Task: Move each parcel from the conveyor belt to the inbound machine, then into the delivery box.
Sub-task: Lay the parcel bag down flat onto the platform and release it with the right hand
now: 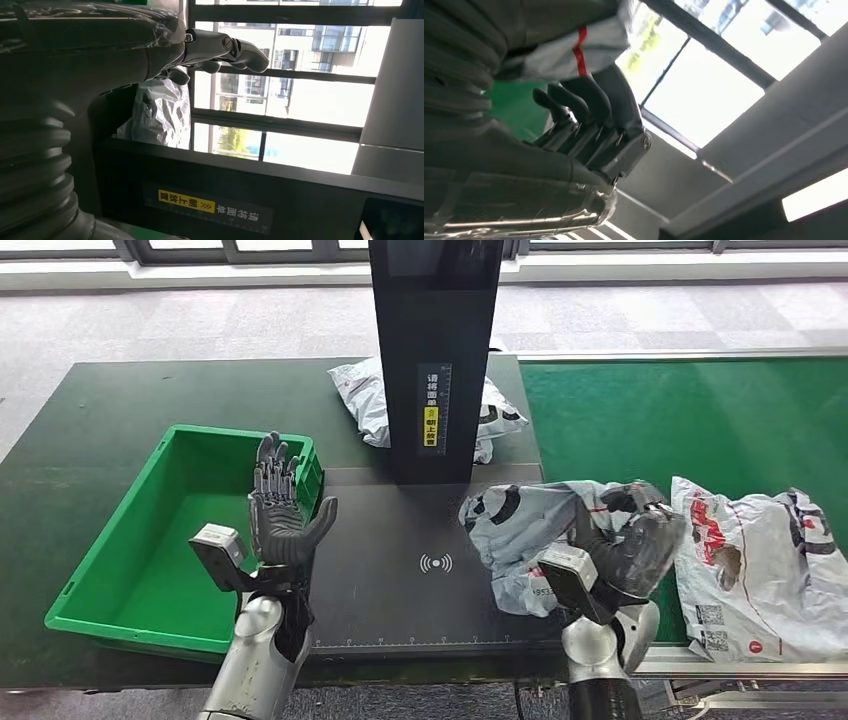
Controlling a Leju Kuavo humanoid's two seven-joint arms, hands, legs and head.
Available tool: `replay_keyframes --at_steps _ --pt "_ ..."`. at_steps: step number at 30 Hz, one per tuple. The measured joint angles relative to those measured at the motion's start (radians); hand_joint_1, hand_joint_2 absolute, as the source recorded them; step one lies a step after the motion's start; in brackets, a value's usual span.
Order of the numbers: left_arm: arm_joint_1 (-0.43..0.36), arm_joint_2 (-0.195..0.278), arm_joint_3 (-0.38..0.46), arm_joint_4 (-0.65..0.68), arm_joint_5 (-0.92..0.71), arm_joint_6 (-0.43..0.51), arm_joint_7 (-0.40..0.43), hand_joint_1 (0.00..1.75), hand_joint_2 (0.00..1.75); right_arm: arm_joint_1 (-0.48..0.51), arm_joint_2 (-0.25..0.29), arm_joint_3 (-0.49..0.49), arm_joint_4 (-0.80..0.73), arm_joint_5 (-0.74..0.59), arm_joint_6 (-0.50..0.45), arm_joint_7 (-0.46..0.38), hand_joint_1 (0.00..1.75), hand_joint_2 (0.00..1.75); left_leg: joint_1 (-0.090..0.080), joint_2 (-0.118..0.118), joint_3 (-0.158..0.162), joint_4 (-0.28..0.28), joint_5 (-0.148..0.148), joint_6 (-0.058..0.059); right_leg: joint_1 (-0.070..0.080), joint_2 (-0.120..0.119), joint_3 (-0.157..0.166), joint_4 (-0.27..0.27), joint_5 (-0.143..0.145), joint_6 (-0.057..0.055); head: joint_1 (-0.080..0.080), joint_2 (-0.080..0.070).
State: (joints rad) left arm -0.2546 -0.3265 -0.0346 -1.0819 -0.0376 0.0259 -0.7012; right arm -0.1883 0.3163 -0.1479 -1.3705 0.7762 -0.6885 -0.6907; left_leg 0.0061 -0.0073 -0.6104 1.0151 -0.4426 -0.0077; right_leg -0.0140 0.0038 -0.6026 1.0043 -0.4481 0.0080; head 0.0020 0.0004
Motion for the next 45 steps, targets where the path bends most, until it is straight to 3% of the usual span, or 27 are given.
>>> replay_keyframes --at_steps 4,12,16,20,24,28,38,42,45 --pt "-0.005 0.000 -0.024 0.010 0.008 0.011 0.000 0.00 1.75 -0.072 0.014 0.001 0.167 -0.003 -0.003 -0.009 1.75 1.75 0.000 -0.003 0.000 0.000 0.001 0.000 0.000 -0.002 0.000 0.000 0.000 0.000 0.000 0.000" --pt "-0.007 0.000 -0.033 0.023 0.012 0.011 0.000 0.00 1.75 -0.139 0.029 0.001 0.315 -0.021 -0.011 -0.010 1.75 1.75 0.000 -0.002 0.000 0.000 0.001 -0.001 0.000 -0.001 0.000 0.000 0.000 0.000 0.000 0.000" --pt "-0.013 -0.001 -0.050 0.041 0.025 0.018 0.000 0.00 1.75 -0.208 0.036 0.001 0.461 -0.054 -0.003 -0.001 0.00 1.75 0.000 0.000 0.000 0.000 0.001 -0.001 0.000 0.001 -0.001 0.000 0.001 0.000 0.000 0.000" --pt "-0.017 -0.001 -0.063 0.056 0.028 0.028 0.000 0.00 1.75 -0.290 0.046 0.005 0.654 -0.115 0.057 0.054 0.00 1.75 0.000 0.002 0.001 0.000 0.001 -0.001 0.000 0.001 -0.001 0.000 0.002 -0.001 0.000 0.000" --pt "-0.018 -0.001 -0.066 0.066 0.027 0.027 0.000 0.00 1.75 -0.326 0.051 0.012 0.770 -0.151 0.081 0.057 0.00 0.00 0.000 0.002 0.001 0.000 0.002 -0.001 0.000 0.001 -0.001 0.000 0.002 -0.001 0.000 0.000" --pt "-0.019 -0.001 -0.066 0.071 0.025 0.025 0.000 0.00 1.75 -0.348 0.051 0.013 0.829 -0.199 0.146 0.061 0.00 0.00 0.000 0.002 0.001 0.000 0.001 -0.001 0.000 0.001 -0.001 0.000 0.002 -0.001 0.000 0.000" --pt "-0.019 -0.001 -0.066 0.076 0.015 0.030 0.000 0.00 1.75 -0.358 0.050 0.012 0.870 -0.278 0.207 0.028 0.00 0.00 0.000 0.002 0.001 0.000 0.001 -0.001 0.000 0.001 -0.001 0.000 0.002 -0.001 0.000 0.000" --pt "-0.016 -0.001 -0.065 0.070 0.007 0.038 0.000 0.00 1.75 -0.337 0.044 0.012 0.833 -0.330 0.201 -0.004 0.00 1.75 0.000 0.002 0.001 0.000 0.001 -0.001 0.000 0.001 -0.001 0.000 0.002 -0.001 0.000 0.000" --pt "-0.011 -0.001 -0.063 0.056 0.006 0.052 0.000 0.00 1.75 -0.278 0.041 0.020 0.726 -0.386 0.113 -0.011 0.00 1.75 0.000 -0.001 0.000 0.000 0.001 -0.001 0.000 -0.001 0.000 0.000 0.001 -0.001 0.000 0.000"
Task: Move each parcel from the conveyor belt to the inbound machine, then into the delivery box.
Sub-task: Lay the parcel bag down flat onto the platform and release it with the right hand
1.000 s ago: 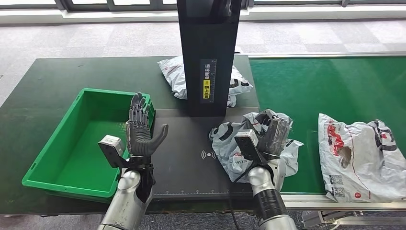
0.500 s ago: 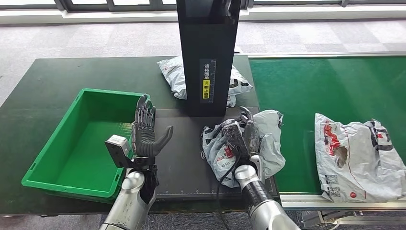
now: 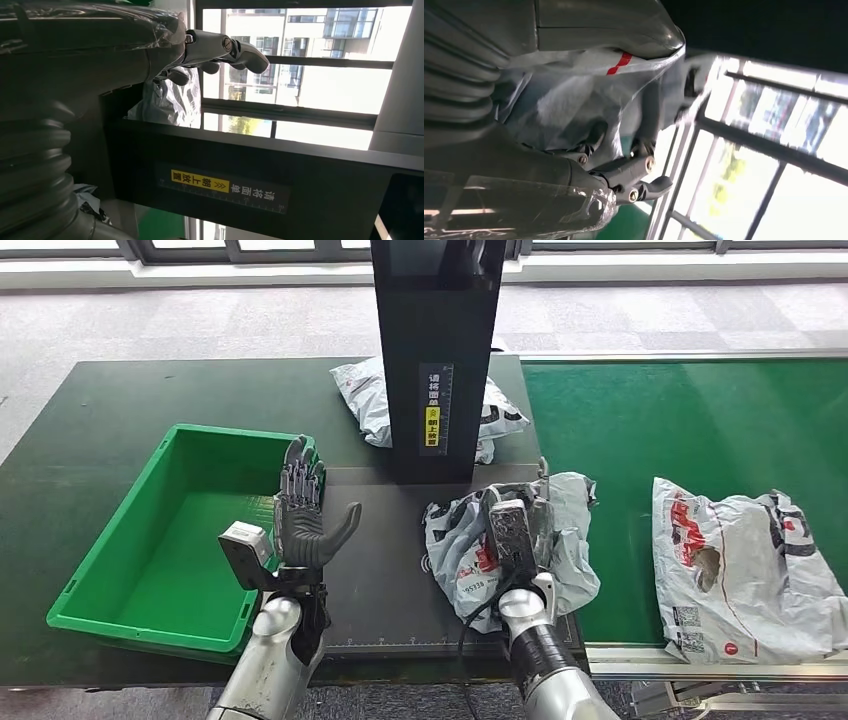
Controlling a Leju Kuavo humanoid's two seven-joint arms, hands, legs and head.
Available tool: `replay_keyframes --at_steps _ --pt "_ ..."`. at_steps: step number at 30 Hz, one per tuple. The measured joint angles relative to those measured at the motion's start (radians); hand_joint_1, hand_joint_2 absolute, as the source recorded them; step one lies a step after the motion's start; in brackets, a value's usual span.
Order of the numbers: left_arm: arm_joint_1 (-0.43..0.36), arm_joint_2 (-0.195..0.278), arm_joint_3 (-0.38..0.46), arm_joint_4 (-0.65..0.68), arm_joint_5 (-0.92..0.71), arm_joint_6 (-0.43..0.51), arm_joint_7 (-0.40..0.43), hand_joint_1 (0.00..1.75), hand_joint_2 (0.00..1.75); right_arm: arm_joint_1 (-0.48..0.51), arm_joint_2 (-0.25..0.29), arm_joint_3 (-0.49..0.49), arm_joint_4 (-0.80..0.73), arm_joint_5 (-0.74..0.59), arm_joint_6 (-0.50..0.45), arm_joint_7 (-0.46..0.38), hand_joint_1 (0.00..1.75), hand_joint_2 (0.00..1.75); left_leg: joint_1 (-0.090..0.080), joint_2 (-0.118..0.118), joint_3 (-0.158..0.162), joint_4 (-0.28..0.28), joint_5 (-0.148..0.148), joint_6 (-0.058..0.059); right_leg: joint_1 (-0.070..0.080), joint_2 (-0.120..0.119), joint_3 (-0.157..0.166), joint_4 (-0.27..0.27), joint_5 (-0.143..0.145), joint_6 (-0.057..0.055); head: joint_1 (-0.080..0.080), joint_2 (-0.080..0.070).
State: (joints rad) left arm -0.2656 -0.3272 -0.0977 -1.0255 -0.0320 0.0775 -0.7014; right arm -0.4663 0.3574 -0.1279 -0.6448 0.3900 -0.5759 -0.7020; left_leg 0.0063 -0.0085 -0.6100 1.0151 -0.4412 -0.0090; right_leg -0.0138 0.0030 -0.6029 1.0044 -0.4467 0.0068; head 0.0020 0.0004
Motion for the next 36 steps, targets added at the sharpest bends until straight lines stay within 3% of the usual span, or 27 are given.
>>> replay_keyframes --at_steps 5,21,36 --pt "0.009 0.001 0.007 -0.023 -0.001 0.011 0.000 0.00 1.75 0.104 -0.012 0.045 -0.212 -0.025 -0.114 -0.001 0.00 1.75 0.000 -0.001 -0.001 0.000 -0.001 0.000 0.000 0.000 0.000 0.000 -0.001 0.000 0.000 0.000" --pt "0.011 0.001 0.014 -0.032 -0.021 0.027 0.000 0.00 1.75 0.214 -0.023 0.065 -0.593 0.069 -0.125 0.000 0.00 1.75 0.000 0.000 -0.001 0.000 -0.001 0.000 0.000 0.000 -0.001 0.000 -0.001 0.000 0.000 0.000" --pt "0.003 0.002 -0.008 -0.021 -0.009 0.067 0.000 0.00 1.75 0.240 -0.028 0.062 -0.728 0.051 -0.124 0.001 0.00 1.75 0.000 0.001 -0.001 0.000 -0.001 0.000 0.000 0.001 -0.001 0.000 -0.001 0.000 0.000 0.000"
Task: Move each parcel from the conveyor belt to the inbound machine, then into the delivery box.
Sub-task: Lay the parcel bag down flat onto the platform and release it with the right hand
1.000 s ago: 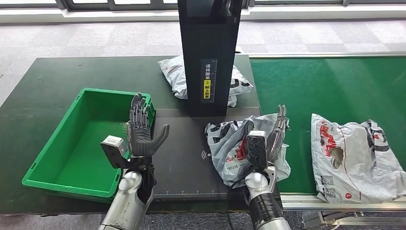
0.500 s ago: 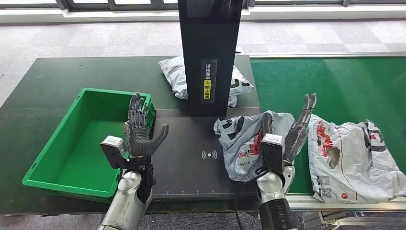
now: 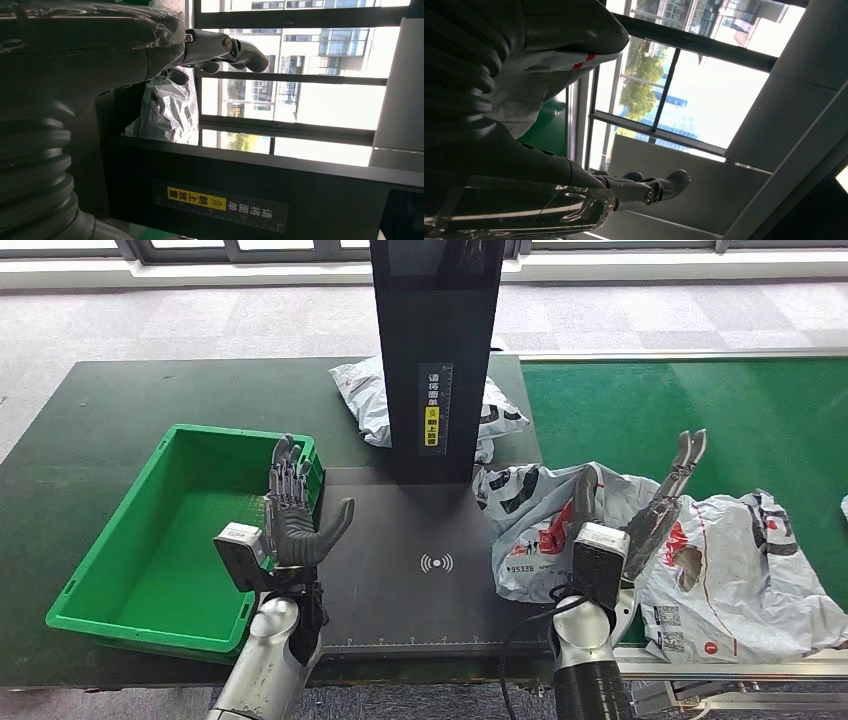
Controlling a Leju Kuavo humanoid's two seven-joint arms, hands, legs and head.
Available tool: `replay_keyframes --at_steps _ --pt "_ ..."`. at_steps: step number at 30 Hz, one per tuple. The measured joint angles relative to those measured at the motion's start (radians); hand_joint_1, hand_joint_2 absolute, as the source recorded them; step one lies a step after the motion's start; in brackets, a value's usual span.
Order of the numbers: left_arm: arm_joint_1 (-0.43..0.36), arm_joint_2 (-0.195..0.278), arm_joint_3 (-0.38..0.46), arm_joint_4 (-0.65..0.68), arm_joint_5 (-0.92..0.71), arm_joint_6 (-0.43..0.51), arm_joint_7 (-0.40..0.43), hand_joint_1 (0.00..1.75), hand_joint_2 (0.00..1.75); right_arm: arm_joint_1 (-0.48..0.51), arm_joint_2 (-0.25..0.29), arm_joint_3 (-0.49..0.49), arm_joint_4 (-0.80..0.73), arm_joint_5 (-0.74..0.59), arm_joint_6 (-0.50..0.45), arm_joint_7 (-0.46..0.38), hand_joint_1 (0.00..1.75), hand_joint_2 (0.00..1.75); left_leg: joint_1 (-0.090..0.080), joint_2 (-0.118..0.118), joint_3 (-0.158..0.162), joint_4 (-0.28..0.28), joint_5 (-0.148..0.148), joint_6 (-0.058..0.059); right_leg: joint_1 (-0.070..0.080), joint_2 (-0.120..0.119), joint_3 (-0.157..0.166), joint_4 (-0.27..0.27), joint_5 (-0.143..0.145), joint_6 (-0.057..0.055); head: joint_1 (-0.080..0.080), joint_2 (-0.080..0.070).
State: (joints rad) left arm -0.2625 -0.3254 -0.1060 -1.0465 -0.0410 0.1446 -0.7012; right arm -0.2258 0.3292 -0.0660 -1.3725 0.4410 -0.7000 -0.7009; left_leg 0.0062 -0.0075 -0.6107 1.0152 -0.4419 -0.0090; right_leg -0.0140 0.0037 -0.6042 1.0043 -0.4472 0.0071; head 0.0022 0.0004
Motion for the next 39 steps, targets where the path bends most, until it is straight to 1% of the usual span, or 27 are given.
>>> replay_keyframes --at_steps 10,11,15,17,20,23,29,36,39 --pt "-0.001 0.000 -0.007 0.000 0.002 0.001 0.000 0.00 1.75 0.000 0.000 0.000 0.000 -0.001 0.000 0.000 0.00 1.75 0.000 0.000 0.000 0.000 0.000 0.000 0.000 0.000 0.000 0.000 0.000 0.000 0.000 0.000" --pt "-0.002 0.000 -0.009 0.001 -0.005 0.001 0.000 0.00 1.75 -0.002 -0.001 0.000 0.015 0.002 0.008 0.011 0.00 1.75 0.000 0.000 0.000 0.000 0.000 0.000 0.000 0.000 0.000 0.000 0.000 0.000 0.000 0.000" --pt "-0.003 0.000 -0.012 0.006 -0.045 -0.011 0.000 0.00 1.75 -0.073 -0.023 0.015 0.366 0.139 0.166 0.287 0.00 1.75 0.001 -0.002 0.000 0.000 0.001 0.000 0.001 -0.002 0.001 0.000 0.000 0.000 0.000 0.000" --pt "-0.003 0.000 -0.012 0.008 -0.047 -0.015 0.000 0.00 1.75 -0.102 -0.030 0.022 0.445 0.175 0.188 0.335 0.00 1.75 0.001 -0.002 0.000 0.000 0.001 0.000 0.001 -0.001 0.001 0.000 0.000 0.000 0.000 0.000" --pt "-0.004 0.000 -0.012 0.012 -0.051 -0.017 0.000 0.00 1.75 -0.132 -0.039 0.036 0.539 0.212 0.221 0.383 0.00 1.75 0.001 -0.001 0.000 0.000 0.001 0.000 0.001 0.000 0.001 0.000 0.000 0.000 0.000 0.000" --pt "-0.005 0.000 -0.012 0.020 -0.058 -0.019 0.000 0.00 1.75 -0.167 -0.046 0.052 0.625 0.249 0.274 0.437 0.00 1.75 0.001 0.000 0.001 0.000 0.001 0.000 0.001 0.000 0.001 0.000 0.000 -0.001 0.000 0.000" --pt "-0.006 0.000 -0.012 0.029 -0.063 -0.019 0.000 0.00 1.75 -0.206 -0.051 0.068 0.712 0.262 0.290 0.451 0.00 1.75 0.001 0.002 0.002 0.000 0.001 -0.001 0.001 0.001 0.001 0.000 0.000 -0.001 0.000 0.000" --pt "-0.006 0.000 -0.012 0.033 -0.063 -0.019 0.000 0.00 1.75 -0.222 -0.053 0.071 0.744 0.264 0.289 0.453 0.00 1.75 0.001 0.003 0.006 0.000 0.001 -0.001 0.001 0.001 0.004 0.000 0.001 -0.001 0.000 0.000" --pt "-0.006 0.000 -0.012 0.034 -0.064 -0.019 0.000 0.00 1.75 -0.226 -0.053 0.071 0.752 0.265 0.269 0.445 0.00 1.75 0.001 0.003 0.006 0.000 0.001 -0.001 0.001 0.002 0.005 0.000 0.001 -0.001 0.000 0.000"
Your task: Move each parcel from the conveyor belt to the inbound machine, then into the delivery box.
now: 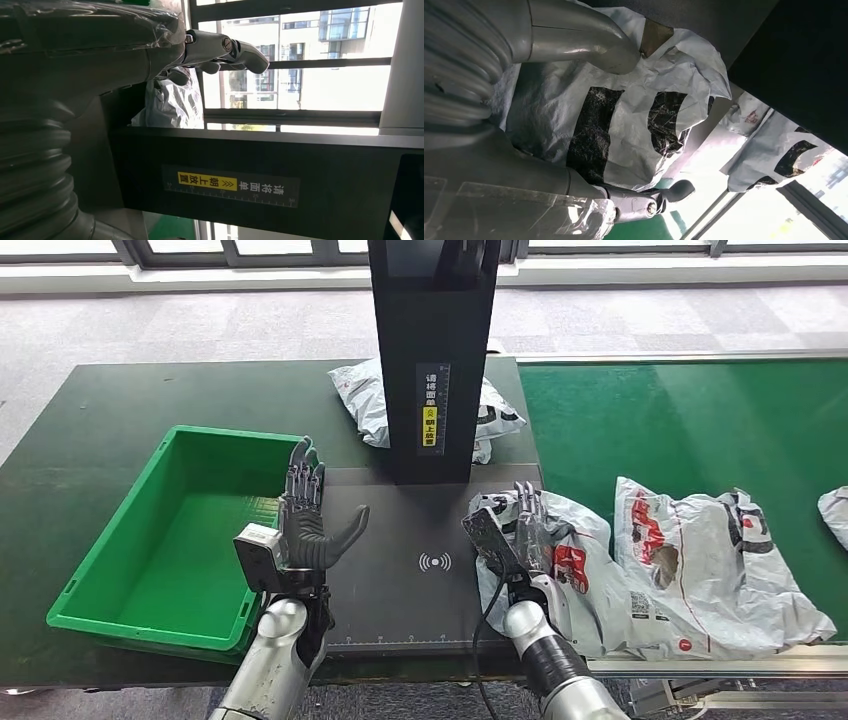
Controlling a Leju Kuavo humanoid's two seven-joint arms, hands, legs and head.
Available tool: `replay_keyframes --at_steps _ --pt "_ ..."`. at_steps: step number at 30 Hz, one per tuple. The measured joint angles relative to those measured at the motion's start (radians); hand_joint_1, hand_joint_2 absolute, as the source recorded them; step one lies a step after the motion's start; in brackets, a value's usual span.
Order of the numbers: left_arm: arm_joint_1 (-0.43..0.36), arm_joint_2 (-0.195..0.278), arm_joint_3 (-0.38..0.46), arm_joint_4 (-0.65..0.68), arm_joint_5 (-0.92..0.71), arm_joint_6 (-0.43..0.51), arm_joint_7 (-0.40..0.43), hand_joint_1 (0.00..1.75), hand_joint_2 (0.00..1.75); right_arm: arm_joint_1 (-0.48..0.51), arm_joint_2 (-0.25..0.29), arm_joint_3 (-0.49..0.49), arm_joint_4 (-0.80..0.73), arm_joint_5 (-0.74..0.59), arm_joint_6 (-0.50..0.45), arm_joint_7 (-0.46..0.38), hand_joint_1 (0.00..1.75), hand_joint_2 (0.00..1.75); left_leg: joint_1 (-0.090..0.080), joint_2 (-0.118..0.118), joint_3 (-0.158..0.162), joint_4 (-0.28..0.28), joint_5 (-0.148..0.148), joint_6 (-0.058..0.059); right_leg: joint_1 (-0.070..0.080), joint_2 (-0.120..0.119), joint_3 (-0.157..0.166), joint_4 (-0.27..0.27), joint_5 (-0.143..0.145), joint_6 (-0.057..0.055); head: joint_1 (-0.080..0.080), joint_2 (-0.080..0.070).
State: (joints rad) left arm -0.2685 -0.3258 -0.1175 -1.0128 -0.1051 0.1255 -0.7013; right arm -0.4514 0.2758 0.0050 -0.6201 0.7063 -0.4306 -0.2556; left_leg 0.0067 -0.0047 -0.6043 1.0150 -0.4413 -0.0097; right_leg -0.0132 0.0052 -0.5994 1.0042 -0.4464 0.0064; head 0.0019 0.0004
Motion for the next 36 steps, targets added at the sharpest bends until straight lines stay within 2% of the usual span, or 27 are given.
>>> replay_keyframes --at_steps 2,4,6,7,9,14,18,23,29,33,36 --pt "0.000 0.000 0.000 0.001 -0.004 0.001 0.000 0.00 1.75 0.009 0.000 -0.001 -0.005 -0.013 -0.068 -0.061 0.00 1.75 0.000 0.000 0.000 0.000 0.000 0.000 0.000 0.000 0.000 0.000 0.000 0.000 0.000 0.000" --pt "0.001 0.000 0.000 -0.001 -0.013 0.002 0.000 0.00 1.75 0.045 0.005 -0.011 -0.056 -0.044 -0.174 -0.197 0.00 1.75 0.000 -0.002 -0.001 0.000 0.000 0.000 0.000 -0.001 0.000 0.000 0.000 0.000 0.000 0.000" --pt "0.001 0.000 -0.006 -0.004 -0.024 0.003 0.000 0.00 1.75 0.111 0.019 -0.042 -0.193 -0.074 -0.246 -0.347 0.00 1.75 0.000 -0.004 -0.002 0.000 0.001 0.000 0.000 -0.002 0.000 0.000 0.000 0.000 0.000 0.000" --pt "0.001 -0.001 -0.012 -0.006 -0.030 0.007 0.000 0.00 1.75 0.146 0.027 -0.061 -0.284 -0.083 -0.261 -0.396 0.00 1.75 0.000 -0.005 -0.003 0.000 0.000 0.000 0.000 -0.003 -0.001 0.000 0.000 0.000 0.000 0.000" --pt "-0.002 -0.001 -0.035 -0.010 -0.041 0.019 0.000 0.00 1.75 0.208 0.039 -0.096 -0.485 -0.093 -0.270 -0.438 0.00 1.75 0.000 -0.006 -0.004 0.000 0.000 0.001 -0.001 -0.004 -0.001 0.000 0.000 0.001 0.000 0.000" --pt "-0.019 -0.002 -0.108 -0.014 -0.076 0.031 0.000 0.00 1.75 0.285 0.043 -0.142 -0.913 -0.099 -0.273 -0.447 0.00 1.75 -0.001 -0.006 -0.005 0.001 -0.001 0.002 -0.002 -0.003 -0.003 -0.001 -0.001 0.001 0.000 0.000" --pt "-0.029 -0.003 -0.154 -0.013 -0.092 0.031 0.000 0.00 1.75 0.308 0.040 -0.154 -1.094 -0.102 -0.270 -0.447 0.00 1.75 -0.002 -0.002 -0.005 0.001 -0.002 0.002 -0.002 -0.001 -0.004 -0.001 -0.001 0.001 0.000 0.000" --pt "-0.056 -0.009 -0.188 0.019 -0.085 0.032 0.000 0.00 1.75 0.318 0.039 -0.167 -1.197 -0.097 -0.270 -0.447 0.00 1.75 -0.001 -0.001 -0.004 0.001 -0.001 0.002 -0.001 -0.001 -0.004 -0.001 -0.001 0.001 0.000 0.000" --pt "-0.121 -0.030 -0.239 0.101 -0.059 0.037 0.018 0.00 1.75 0.324 0.038 -0.170 -1.250 -0.097 -0.270 -0.446 0.00 1.75 -0.001 -0.002 -0.004 0.001 -0.001 0.001 -0.001 -0.001 -0.003 0.000 0.000 0.001 0.000 0.000" --pt "-0.179 -0.042 -0.309 0.195 -0.145 0.044 0.114 0.00 1.75 0.325 0.038 -0.170 -1.267 -0.107 -0.270 -0.446 0.00 1.75 -0.002 -0.002 -0.004 0.001 -0.001 0.001 -0.002 -0.001 -0.003 0.000 0.000 0.001 0.000 0.000" --pt "-0.216 -0.047 -0.399 0.266 -0.195 0.068 0.198 0.00 1.75 0.325 0.038 -0.170 -1.269 -0.111 -0.269 -0.446 0.00 1.75 -0.002 -0.002 -0.004 0.001 -0.001 0.002 -0.002 -0.001 -0.003 -0.001 0.000 0.001 0.000 0.000"
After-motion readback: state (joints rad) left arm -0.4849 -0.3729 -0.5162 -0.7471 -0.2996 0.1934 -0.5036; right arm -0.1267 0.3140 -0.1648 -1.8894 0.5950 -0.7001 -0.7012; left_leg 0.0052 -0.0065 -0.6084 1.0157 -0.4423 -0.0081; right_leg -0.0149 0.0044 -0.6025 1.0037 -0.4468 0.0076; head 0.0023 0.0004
